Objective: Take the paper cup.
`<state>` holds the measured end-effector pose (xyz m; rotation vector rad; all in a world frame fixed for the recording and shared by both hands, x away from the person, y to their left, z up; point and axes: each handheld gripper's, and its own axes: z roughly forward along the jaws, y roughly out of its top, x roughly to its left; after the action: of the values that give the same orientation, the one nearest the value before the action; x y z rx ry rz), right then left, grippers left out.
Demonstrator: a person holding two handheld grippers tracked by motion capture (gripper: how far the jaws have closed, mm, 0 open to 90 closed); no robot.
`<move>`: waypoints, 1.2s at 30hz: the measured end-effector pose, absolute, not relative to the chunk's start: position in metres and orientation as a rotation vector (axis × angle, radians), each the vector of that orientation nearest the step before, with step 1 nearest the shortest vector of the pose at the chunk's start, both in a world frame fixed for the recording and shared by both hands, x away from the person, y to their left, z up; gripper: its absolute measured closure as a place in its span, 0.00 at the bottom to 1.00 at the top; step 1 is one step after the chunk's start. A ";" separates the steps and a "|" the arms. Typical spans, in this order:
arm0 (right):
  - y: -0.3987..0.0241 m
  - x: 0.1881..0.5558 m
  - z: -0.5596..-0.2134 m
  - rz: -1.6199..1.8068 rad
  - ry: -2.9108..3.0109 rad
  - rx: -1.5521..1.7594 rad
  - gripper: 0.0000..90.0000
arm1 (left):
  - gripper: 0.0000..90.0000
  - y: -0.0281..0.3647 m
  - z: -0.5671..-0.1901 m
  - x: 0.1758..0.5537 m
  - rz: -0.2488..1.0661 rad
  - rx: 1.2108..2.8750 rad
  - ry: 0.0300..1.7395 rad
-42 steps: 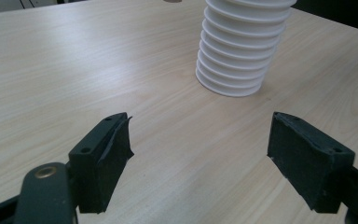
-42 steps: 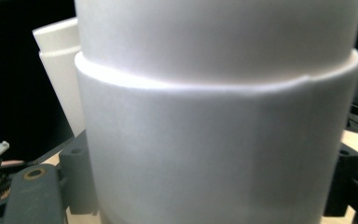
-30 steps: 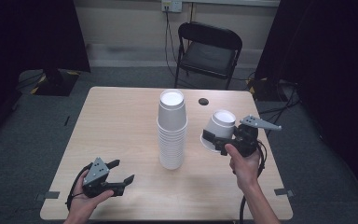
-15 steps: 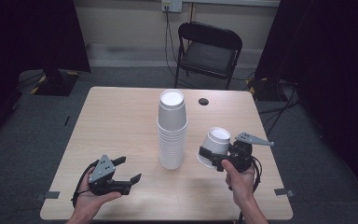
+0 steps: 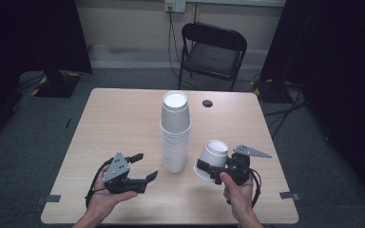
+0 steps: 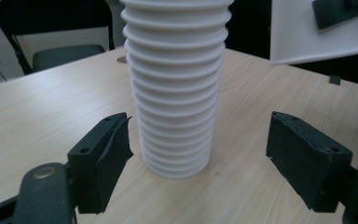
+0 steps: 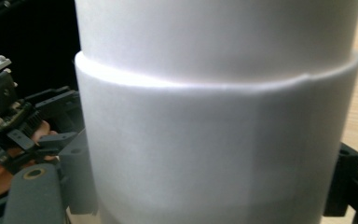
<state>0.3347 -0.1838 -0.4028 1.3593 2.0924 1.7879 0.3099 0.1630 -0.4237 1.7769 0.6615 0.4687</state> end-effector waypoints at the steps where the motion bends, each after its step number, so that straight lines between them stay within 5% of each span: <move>1: -0.183 0.334 -0.403 1.799 2.089 1.367 0.19 | 0.26 0.159 -0.423 0.310 0.468 1.776 0.656; 14: -0.165 0.324 -0.400 1.866 2.118 1.339 0.19 | 0.39 0.122 -0.428 0.315 0.376 1.760 0.599; 36: -0.121 0.320 -0.399 2.024 2.138 1.409 0.19 | 0.54 0.104 -0.435 0.301 0.551 1.698 0.442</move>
<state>0.3197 -0.1215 -0.3990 1.4086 2.1383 2.0242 0.3007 0.1044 -0.4346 1.6982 0.4422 0.5509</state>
